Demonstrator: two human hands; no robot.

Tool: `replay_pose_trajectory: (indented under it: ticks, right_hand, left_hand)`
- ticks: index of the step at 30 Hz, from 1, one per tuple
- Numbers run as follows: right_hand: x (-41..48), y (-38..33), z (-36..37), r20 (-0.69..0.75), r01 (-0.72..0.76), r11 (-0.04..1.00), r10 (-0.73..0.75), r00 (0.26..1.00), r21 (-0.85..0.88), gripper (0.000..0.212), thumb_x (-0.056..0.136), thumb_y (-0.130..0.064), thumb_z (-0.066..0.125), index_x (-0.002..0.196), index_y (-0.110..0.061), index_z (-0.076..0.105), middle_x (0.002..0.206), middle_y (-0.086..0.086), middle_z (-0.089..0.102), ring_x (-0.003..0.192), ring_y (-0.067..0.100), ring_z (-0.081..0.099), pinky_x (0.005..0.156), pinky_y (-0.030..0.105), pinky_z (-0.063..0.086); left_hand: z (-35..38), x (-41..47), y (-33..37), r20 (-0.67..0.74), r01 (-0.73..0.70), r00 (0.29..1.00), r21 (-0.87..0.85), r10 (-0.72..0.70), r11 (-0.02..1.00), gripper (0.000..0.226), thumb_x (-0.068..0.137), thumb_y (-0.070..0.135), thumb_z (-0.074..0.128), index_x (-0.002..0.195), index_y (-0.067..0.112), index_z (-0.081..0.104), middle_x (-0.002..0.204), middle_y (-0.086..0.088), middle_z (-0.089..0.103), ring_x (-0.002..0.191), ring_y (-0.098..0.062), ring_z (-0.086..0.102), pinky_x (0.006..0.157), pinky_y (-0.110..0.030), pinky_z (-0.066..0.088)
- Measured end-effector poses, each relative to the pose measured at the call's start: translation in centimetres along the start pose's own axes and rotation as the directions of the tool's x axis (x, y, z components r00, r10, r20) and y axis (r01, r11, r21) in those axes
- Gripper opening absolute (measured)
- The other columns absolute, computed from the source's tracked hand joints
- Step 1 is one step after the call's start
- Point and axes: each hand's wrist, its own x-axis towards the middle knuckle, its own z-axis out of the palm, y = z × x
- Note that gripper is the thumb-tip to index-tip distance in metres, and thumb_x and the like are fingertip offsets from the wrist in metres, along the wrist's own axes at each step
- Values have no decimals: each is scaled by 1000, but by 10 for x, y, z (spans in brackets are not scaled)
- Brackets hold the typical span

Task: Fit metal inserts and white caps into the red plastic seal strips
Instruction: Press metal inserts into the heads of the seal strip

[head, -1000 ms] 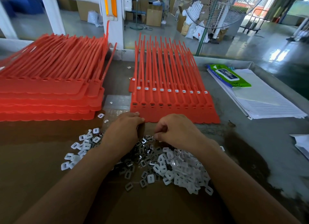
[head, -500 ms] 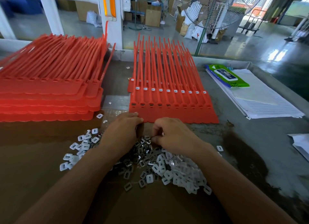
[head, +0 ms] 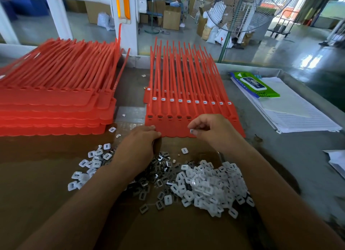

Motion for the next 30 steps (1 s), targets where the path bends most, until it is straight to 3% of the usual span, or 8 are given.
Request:
replay_pose_trajectory:
  ticks: [6, 8, 13, 19, 30]
  right_hand:
    - [27, 21, -13, -114, -134, 989, 127, 985, -55, 17, 84, -11, 64, 75, -24, 59, 79, -11, 58, 77, 2, 53, 61, 13, 36]
    - [37, 25, -15, -151, -150, 986, 138, 979, -68, 10, 84, -10, 63, 80, -20, 63, 82, -8, 60, 80, 5, 53, 67, 17, 38]
    - [54, 30, -11, -219, -140, 987, 119, 968, -81, 9, 85, -8, 61, 90, -12, 68, 85, -6, 59, 86, 7, 53, 76, 22, 39]
    - [61, 39, -2, -218, -137, 984, 110, 970, -111, 11, 84, -9, 62, 92, -12, 69, 85, -7, 57, 75, -1, 48, 76, 20, 39]
    - [56, 45, 2, -270, -95, 984, 52, 962, -150, 16, 84, -10, 63, 98, -10, 71, 104, 5, 68, 92, 6, 56, 84, 18, 39]
  left_hand:
    - [2, 0, -2, -22, -12, 1000, 4, 12, 1000, 39, 88, 5, 48, 122, 21, 56, 136, 0, 47, 126, -15, 38, 102, -26, 28]
    - [2, 0, -2, -25, -16, 1000, 3, 16, 1000, 39, 87, 4, 48, 121, 21, 56, 136, 0, 47, 126, -15, 38, 101, -26, 28]
    - [0, 0, -1, -24, -36, 999, 1, 36, 999, 40, 86, 3, 49, 121, 20, 56, 135, -1, 47, 126, -16, 39, 101, -26, 29]
    - [-1, -1, 0, -18, -39, 999, -1, 39, 999, 41, 86, 4, 49, 123, 21, 55, 137, -1, 46, 126, -16, 38, 102, -26, 28]
    - [2, 1, -2, -22, -36, 999, -6, 36, 999, 40, 85, 3, 49, 120, 19, 57, 135, -3, 48, 125, -18, 40, 102, -27, 29]
